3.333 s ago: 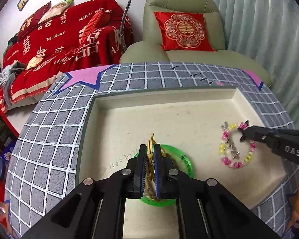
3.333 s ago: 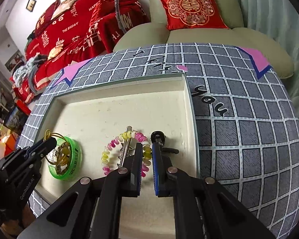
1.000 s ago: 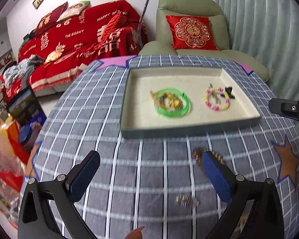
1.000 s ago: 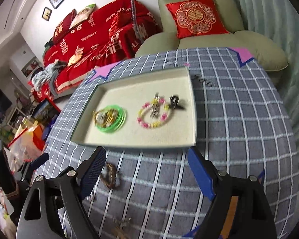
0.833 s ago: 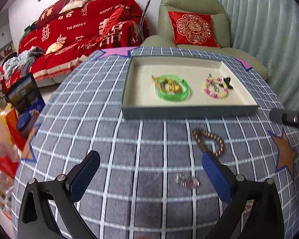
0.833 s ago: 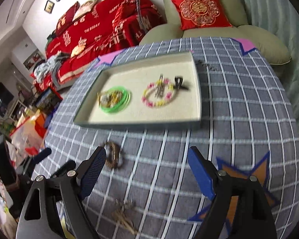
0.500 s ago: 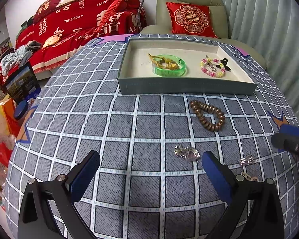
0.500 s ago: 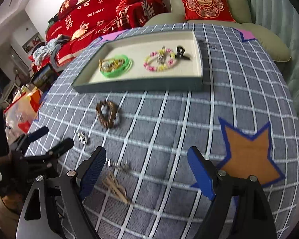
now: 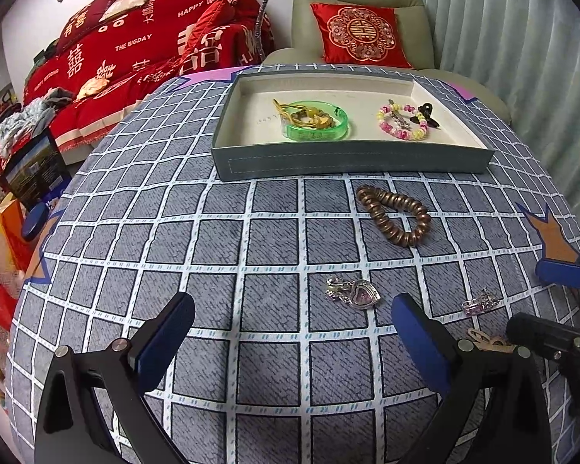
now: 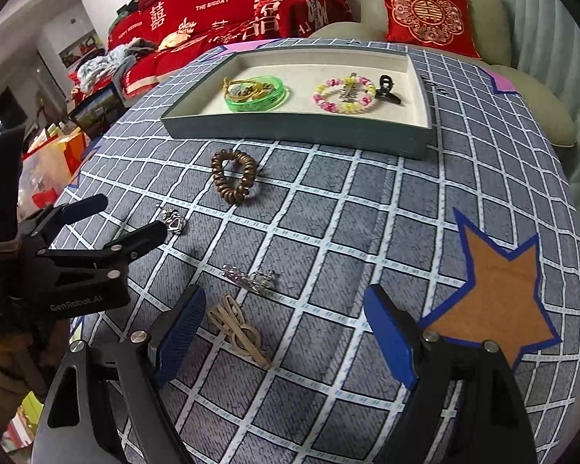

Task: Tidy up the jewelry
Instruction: 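Grasp the silver heart pendant with the left tool while the right tool grasps the silver chain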

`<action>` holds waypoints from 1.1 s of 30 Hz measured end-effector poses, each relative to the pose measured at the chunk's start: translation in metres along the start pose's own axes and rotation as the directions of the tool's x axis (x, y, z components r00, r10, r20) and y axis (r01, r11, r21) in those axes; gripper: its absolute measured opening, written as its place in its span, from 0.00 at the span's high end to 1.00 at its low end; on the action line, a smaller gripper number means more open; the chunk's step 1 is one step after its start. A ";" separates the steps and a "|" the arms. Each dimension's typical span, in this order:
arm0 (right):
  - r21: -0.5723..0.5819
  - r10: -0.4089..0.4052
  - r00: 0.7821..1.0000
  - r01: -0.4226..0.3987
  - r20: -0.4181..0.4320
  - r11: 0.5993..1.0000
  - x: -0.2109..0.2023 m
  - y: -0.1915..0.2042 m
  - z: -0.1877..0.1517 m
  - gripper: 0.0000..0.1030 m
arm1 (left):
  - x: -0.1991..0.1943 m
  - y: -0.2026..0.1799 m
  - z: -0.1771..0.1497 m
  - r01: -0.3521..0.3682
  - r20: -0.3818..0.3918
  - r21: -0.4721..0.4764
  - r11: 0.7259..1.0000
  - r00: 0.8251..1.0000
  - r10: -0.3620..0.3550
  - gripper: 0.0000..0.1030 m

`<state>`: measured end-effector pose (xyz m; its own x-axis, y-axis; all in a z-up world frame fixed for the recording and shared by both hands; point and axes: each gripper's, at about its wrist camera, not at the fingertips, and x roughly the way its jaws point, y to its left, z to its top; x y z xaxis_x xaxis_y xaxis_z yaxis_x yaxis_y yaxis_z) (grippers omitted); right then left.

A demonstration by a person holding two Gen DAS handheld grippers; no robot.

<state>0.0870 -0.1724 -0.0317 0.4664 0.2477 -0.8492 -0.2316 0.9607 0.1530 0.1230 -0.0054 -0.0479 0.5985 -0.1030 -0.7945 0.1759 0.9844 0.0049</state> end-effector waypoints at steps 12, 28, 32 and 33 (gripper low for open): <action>-0.094 -0.008 0.999 0.005 -0.035 0.996 0.021 0.017 0.003 0.45 | 0.012 -0.007 0.004 0.005 -0.008 0.046 0.999 1.000 -0.005 0.00; -0.188 -0.074 0.997 0.069 -0.018 0.980 0.025 0.031 0.004 0.73 | 0.016 -0.013 0.005 0.045 -0.024 0.063 0.997 0.999 -0.044 0.27; -0.159 -0.066 0.998 0.063 -0.017 0.985 0.024 0.028 0.004 0.73 | 0.015 -0.015 0.006 0.071 -0.025 0.068 0.995 0.997 -0.070 0.49; -0.153 -0.065 0.998 0.062 -0.016 0.986 0.024 0.028 0.004 0.73 | 0.014 -0.016 0.006 0.073 -0.022 0.073 0.995 0.997 -0.072 0.58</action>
<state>0.0953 -0.1393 -0.0453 0.4664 0.1822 -0.8656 -0.3303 0.9437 0.0206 0.1339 -0.0234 -0.0555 0.5668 -0.1700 -0.8061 0.2758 0.9612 -0.0088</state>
